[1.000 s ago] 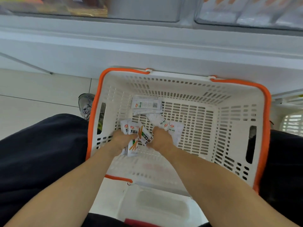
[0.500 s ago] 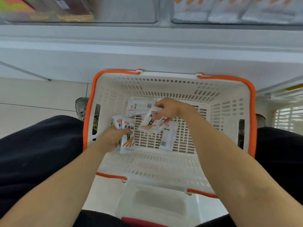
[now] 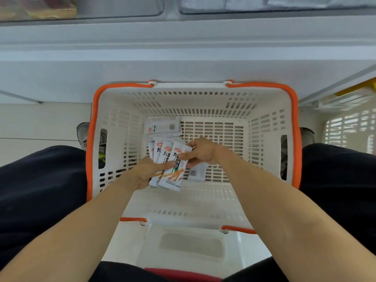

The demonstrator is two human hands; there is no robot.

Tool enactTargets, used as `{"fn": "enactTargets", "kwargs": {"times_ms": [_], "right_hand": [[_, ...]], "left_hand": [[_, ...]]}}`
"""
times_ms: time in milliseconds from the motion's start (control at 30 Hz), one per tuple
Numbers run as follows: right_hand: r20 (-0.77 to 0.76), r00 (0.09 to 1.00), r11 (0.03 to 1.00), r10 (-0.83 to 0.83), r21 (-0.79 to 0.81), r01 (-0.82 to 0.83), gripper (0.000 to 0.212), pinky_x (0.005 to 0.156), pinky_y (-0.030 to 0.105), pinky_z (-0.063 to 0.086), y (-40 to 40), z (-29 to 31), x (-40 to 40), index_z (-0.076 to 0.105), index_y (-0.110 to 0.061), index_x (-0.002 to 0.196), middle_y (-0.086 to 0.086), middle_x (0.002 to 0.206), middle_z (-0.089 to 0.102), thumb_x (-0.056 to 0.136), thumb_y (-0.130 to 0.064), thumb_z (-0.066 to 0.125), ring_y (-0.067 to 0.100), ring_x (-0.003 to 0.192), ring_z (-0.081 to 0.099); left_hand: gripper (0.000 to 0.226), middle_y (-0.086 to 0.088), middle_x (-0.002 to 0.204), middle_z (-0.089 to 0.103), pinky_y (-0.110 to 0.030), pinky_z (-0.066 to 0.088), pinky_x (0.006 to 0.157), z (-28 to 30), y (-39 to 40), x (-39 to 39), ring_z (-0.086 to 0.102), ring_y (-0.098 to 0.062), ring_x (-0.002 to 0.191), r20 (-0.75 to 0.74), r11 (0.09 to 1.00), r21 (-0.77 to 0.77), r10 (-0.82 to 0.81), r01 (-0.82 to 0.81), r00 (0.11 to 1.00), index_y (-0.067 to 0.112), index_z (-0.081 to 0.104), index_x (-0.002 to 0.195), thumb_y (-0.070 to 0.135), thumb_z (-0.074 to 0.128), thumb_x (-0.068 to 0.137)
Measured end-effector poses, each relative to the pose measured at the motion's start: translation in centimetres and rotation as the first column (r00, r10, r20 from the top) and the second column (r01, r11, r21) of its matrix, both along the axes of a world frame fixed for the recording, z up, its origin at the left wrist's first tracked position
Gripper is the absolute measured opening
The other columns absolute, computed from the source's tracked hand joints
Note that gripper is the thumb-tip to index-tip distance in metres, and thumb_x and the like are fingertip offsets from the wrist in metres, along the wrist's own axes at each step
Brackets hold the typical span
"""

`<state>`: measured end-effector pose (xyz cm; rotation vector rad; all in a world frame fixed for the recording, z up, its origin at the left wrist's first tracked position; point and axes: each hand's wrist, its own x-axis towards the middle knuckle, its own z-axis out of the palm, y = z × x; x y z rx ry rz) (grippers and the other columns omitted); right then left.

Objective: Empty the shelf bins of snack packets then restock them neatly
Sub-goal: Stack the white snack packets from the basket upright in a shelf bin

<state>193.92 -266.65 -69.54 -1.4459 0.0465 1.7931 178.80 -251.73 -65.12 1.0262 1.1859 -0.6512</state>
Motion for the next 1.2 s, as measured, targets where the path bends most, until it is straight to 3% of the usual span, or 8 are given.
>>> {"fn": "enactTargets", "kwargs": {"times_ms": [133, 267, 333, 533, 667, 867, 1067, 1200], "right_hand": [[-0.081, 0.985, 0.988, -0.154, 0.004, 0.155, 0.030, 0.077, 0.034, 0.062, -0.5, -0.3, -0.3, 0.065, -0.003, 0.113, 0.013, 0.105, 0.076, 0.089, -0.018, 0.076, 0.024, 0.093, 0.074], [0.641, 0.731, 0.942, 0.235, -0.335, -0.008, 0.056, 0.100, 0.037, 0.048, -2.7, -3.5, -1.9, 0.055, -0.008, 0.132, 0.012, 0.134, 0.055, 0.086, -0.029, 0.078, 0.027, 0.121, 0.054], [0.741, 0.618, 0.934, 0.264, -0.356, 0.027, 0.074, 0.102, 0.039, 0.045, -3.6, -4.4, -3.8, 0.046, -0.012, 0.139, 0.014, 0.137, 0.041, 0.078, -0.027, 0.085, 0.030, 0.127, 0.043], [0.613, 0.784, 0.930, 0.102, -0.339, 0.145, 0.084, 0.071, 0.028, 0.051, -3.5, -3.9, -4.9, 0.035, -0.003, 0.140, 0.016, 0.123, 0.052, 0.072, -0.002, 0.086, 0.031, 0.111, 0.061], [0.455, 0.868, 0.890, 0.199, -0.454, 0.034, 0.064, 0.083, 0.029, 0.056, -3.7, -1.4, -2.2, 0.054, 0.001, 0.130, 0.014, 0.123, 0.067, 0.079, -0.020, 0.085, 0.026, 0.108, 0.067], [0.671, 0.715, 0.937, -0.195, -0.087, 0.338, 0.024, 0.076, 0.023, 0.058, -0.8, 8.4, 1.9, 0.074, -0.013, 0.106, 0.005, 0.101, 0.074, 0.083, -0.017, 0.079, 0.022, 0.092, 0.070], [0.644, 0.683, 0.937, -0.344, 0.280, 0.208, 0.037, 0.099, 0.038, 0.055, 0.3, 20.9, 0.8, 0.075, -0.003, 0.115, 0.002, 0.122, 0.068, 0.080, 0.011, 0.070, 0.019, 0.113, 0.065], [0.652, 0.662, 0.927, -0.369, 0.307, 0.214, 0.010, 0.093, 0.035, 0.057, -1.8, 27.2, 1.9, 0.081, -0.011, 0.095, -0.006, 0.104, 0.076, 0.087, -0.015, 0.075, 0.006, 0.089, 0.070]], "left_hand": [[0.042, -0.021, 0.106, 0.074, -0.049, 0.060, 0.080, -0.8, -0.2, -0.2, 0.073, -0.037, 0.096, -0.037, 0.999, 0.022, 0.032, -0.031, 0.999, 0.001, 0.070, 0.115, 0.017, 0.083, 0.078], [0.029, -0.019, 0.106, 0.075, -0.048, 0.062, 0.071, -0.7, -0.1, -0.8, 0.074, -0.034, 0.090, -0.087, 0.991, 0.083, 0.109, -0.101, 0.990, 0.006, 0.071, 0.112, 0.012, 0.079, 0.084], [0.019, -0.018, 0.104, 0.075, -0.048, 0.062, 0.068, -0.4, -0.1, -1.2, 0.074, -0.031, 0.084, -0.102, 0.981, 0.088, 0.181, -0.172, 0.978, 0.008, 0.072, 0.105, 0.008, 0.075, 0.086], [0.015, -0.019, 0.096, 0.076, -0.053, 0.060, 0.075, 0.7, -0.7, -1.9, 0.074, -0.032, 0.079, -0.144, 0.977, 0.096, 0.201, -0.188, 0.969, 0.006, 0.072, 0.102, 0.009, 0.075, 0.087], [0.020, -0.017, 0.096, 0.077, -0.054, 0.060, 0.077, 2.4, -1.4, -1.3, 0.074, -0.032, 0.082, -0.138, 0.979, 0.093, 0.194, -0.182, 0.971, 0.008, 0.072, 0.107, 0.011, 0.075, 0.087], [0.019, -0.018, 0.092, 0.076, -0.057, 0.057, 0.084, 8.6, -0.6, 3.5, 0.073, -0.033, 0.077, -0.023, 0.992, 0.057, 0.110, -0.109, 0.994, 0.006, 0.071, 0.105, 0.017, 0.073, 0.089], [0.021, -0.017, 0.109, 0.073, -0.040, 0.061, 0.061, 16.7, 0.3, 8.0, 0.074, -0.030, 0.083, 0.268, 0.989, -0.007, 0.144, -0.148, 0.953, 0.006, 0.071, 0.113, 0.016, 0.061, 0.097], [0.038, -0.020, 0.120, 0.070, -0.049, 0.060, 0.081, 21.5, 0.2, 8.5, 0.072, -0.033, 0.094, 0.431, 0.968, -0.095, 0.249, -0.231, 0.868, 0.007, 0.067, 0.127, 0.020, 0.064, 0.091]]}}
